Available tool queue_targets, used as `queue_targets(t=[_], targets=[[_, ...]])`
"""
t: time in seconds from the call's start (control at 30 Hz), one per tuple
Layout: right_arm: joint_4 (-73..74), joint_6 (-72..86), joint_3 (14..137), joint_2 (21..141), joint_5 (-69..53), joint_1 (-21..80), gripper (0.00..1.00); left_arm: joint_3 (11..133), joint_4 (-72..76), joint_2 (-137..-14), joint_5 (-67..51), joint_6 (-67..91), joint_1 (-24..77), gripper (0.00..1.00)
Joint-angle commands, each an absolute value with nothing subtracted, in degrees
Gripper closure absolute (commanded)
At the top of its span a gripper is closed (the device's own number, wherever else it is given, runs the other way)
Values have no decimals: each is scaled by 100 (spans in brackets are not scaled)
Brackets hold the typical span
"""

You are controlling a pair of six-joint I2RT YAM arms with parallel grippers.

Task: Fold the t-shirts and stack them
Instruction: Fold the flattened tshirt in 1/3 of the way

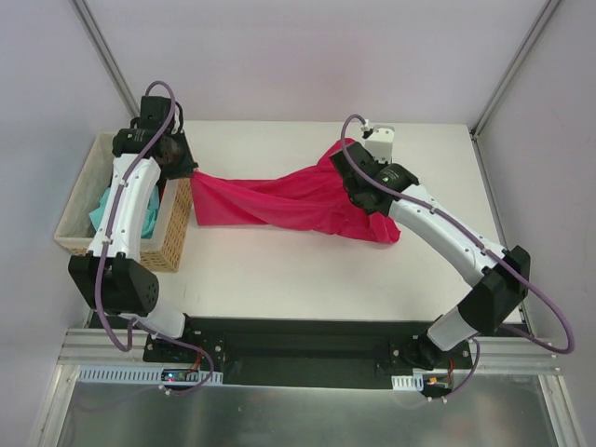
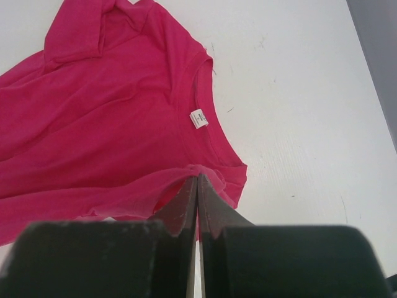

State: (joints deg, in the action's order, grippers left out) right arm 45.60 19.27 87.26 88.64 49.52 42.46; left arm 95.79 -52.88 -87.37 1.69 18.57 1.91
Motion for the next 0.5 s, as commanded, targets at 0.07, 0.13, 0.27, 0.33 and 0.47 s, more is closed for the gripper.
queue_targets(t=[0.07,0.13,0.27,0.33,0.47], targets=[[4324,1723,8938,9158,4624,3850,99,9896,-5309,-9202,509,1811,211,100],[4289,1679,8947,9289,4527,3701,99,9940,-5309,-9394,554,1819,211,100],[4193,1504,9131,9615,4369,3463,99,10116,-5300,-9764,589,1828,211,100],[4175,1433,9307,9781,4289,3323,99,10256,-5309,-9965,580,1819,211,100],[4087,1248,9615,10229,4114,3112,99,10546,-5335,-10335,606,1819,211,100]])
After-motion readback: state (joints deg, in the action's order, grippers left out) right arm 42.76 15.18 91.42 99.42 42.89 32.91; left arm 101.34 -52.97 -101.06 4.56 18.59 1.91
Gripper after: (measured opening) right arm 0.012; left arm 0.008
